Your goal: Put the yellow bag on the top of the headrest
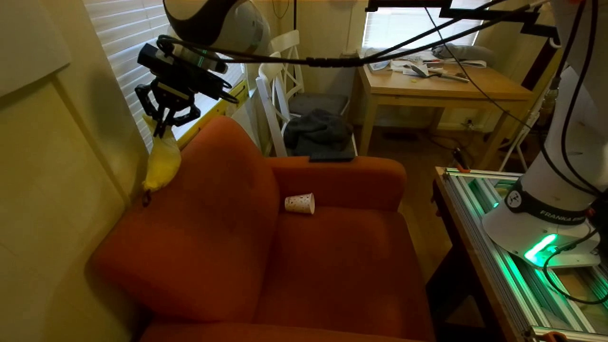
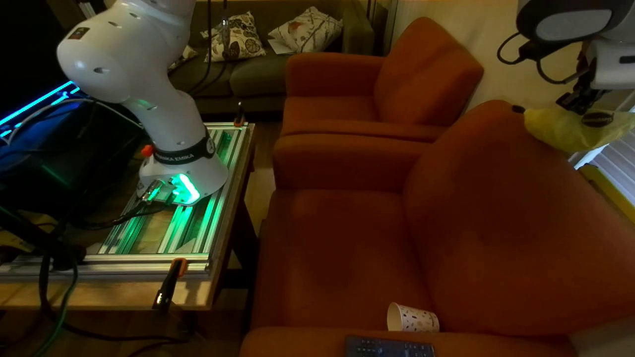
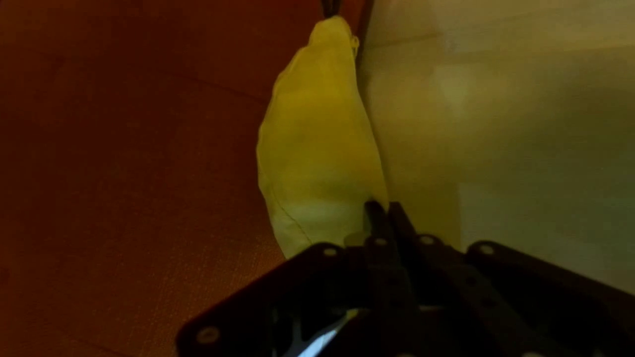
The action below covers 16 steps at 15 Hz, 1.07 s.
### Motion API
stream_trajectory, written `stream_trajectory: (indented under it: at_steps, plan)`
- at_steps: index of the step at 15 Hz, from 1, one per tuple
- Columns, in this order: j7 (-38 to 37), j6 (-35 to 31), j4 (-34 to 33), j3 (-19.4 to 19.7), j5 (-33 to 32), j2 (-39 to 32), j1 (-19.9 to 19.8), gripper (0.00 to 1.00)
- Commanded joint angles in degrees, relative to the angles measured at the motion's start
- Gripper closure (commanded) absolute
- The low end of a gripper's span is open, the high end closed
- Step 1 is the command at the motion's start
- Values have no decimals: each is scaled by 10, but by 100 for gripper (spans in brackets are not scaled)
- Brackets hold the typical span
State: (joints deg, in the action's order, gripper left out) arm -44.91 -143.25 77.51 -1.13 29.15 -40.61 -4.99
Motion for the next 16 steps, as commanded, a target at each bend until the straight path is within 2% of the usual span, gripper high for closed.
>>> stream_trajectory:
  at_steps: [1, 2, 3, 4, 10, 14, 16]
  plan:
    - [-8, -32, -40, -13, 20, -33, -3, 97]
    - [-9, -39, -39, -14, 19, -36, -3, 96]
    - [-10, -47, -38, -13, 16, -39, -2, 75]
    - [-11, -54, -38, -12, 14, -41, -1, 73]
    - [-9, -78, -15, -12, 11, -22, -1, 31]
    - [-25, -55, 16, 5, -6, 8, 7, 2]
    - [-25, -52, 34, 13, -12, 25, 9, 0]
